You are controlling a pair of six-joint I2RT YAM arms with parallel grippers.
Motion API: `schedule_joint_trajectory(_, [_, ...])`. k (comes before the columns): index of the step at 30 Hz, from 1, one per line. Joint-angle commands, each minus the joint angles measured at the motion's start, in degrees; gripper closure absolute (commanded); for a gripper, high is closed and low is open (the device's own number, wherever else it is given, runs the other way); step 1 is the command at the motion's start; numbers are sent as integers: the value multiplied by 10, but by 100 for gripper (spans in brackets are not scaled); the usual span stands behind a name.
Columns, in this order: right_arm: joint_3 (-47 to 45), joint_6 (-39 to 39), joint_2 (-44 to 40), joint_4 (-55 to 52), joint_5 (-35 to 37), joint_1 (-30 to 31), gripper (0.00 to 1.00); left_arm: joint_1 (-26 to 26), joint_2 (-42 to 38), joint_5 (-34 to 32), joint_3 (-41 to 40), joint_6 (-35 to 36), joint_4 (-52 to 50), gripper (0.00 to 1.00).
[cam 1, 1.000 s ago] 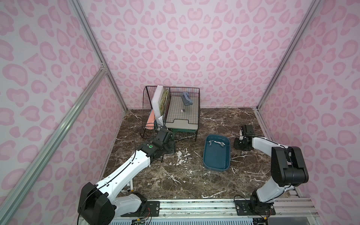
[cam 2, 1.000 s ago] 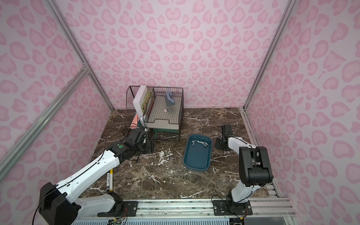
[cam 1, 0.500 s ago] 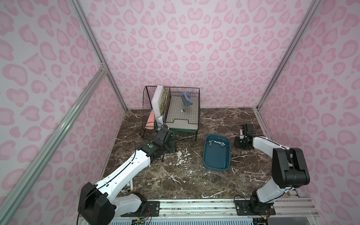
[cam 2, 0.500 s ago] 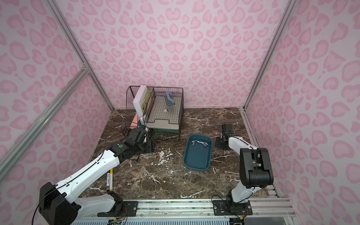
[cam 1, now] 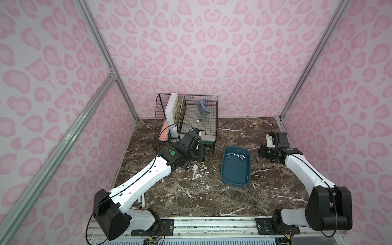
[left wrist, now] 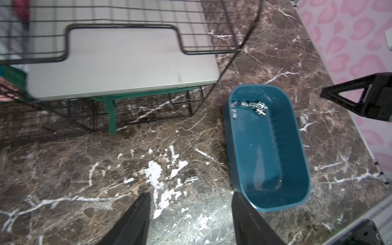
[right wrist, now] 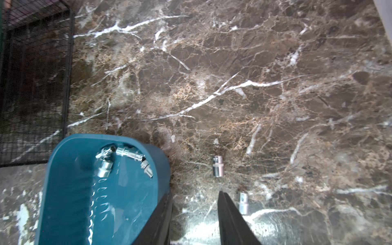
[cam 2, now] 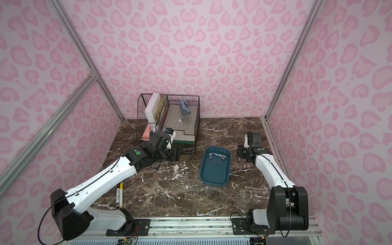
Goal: Take out the socket from the storage box
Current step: Place the socket head at the center of the board, then pick up the socket head from the storage box.
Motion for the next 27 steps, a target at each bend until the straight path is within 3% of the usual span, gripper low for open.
schedule_joint_trajectory(1, [-10, -1, -31, -15, -24, 0, 56, -21, 37, 28, 40, 27, 0, 36])
schedule_joint_trajectory(10, [-41, 1, -76, -24, -68, 0, 51, -66, 183, 85, 162, 26, -9, 37])
schedule_joint_trajectory(27, [-53, 4, -81, -28, -43, 0, 47, -96, 473, -4, 382, 39, -89, 53])
